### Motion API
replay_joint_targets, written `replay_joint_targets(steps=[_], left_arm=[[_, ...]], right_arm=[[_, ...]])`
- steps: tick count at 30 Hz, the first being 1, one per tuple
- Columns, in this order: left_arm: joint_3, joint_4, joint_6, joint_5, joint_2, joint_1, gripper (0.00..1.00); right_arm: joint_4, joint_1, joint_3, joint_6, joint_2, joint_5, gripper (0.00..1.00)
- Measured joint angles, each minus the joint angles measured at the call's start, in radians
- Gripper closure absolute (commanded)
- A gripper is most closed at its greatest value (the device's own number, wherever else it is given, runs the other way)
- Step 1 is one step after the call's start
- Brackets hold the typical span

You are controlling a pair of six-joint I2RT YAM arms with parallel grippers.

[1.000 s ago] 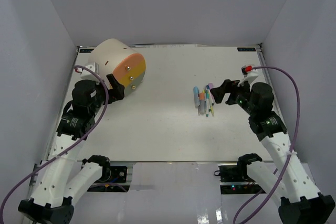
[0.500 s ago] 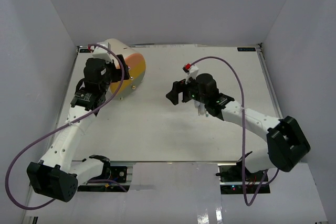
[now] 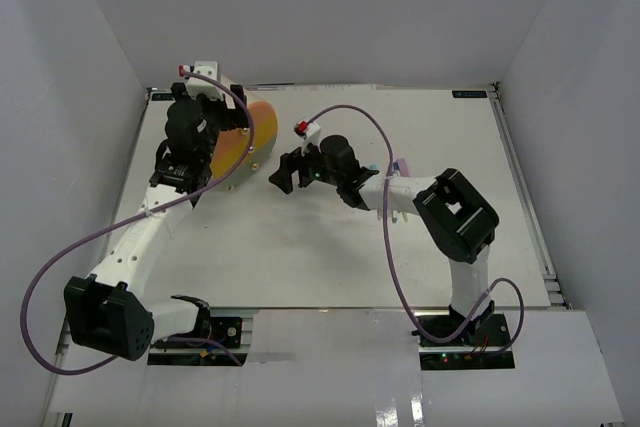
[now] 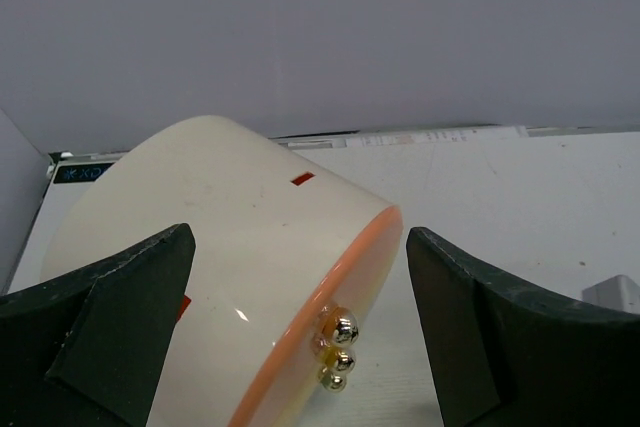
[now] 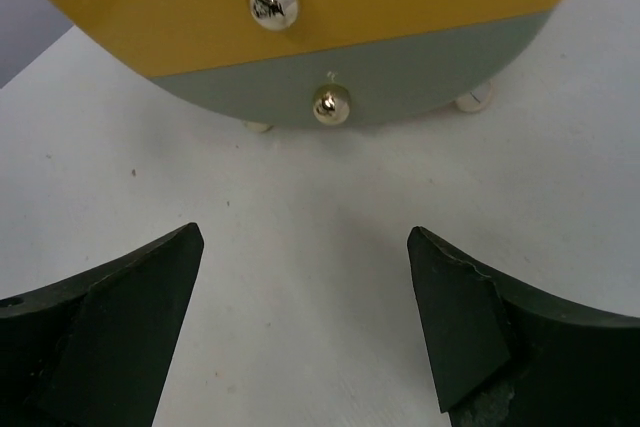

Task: Sort the stationery into containers
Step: Open the drawer in the storage box.

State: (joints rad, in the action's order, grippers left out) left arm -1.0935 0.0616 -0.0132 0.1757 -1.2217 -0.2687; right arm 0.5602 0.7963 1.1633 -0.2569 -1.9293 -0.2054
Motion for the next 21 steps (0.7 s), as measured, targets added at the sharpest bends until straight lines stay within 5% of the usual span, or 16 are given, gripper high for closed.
replay_joint_targets(steps=[12, 21], left_arm=[[0.094, 0.058, 0.015, -0.030, -0.002, 0.000, 0.02], [0.113, 0.083, -0.020, -0.047, -0.007, 0.000, 0.02]], right_arm=[[0.049, 0.033, 0.320, -0.001, -0.275, -0.034, 0.29], [0.042, 0.048, 0.373, -0.001, -0.348, -0.033, 0.39]])
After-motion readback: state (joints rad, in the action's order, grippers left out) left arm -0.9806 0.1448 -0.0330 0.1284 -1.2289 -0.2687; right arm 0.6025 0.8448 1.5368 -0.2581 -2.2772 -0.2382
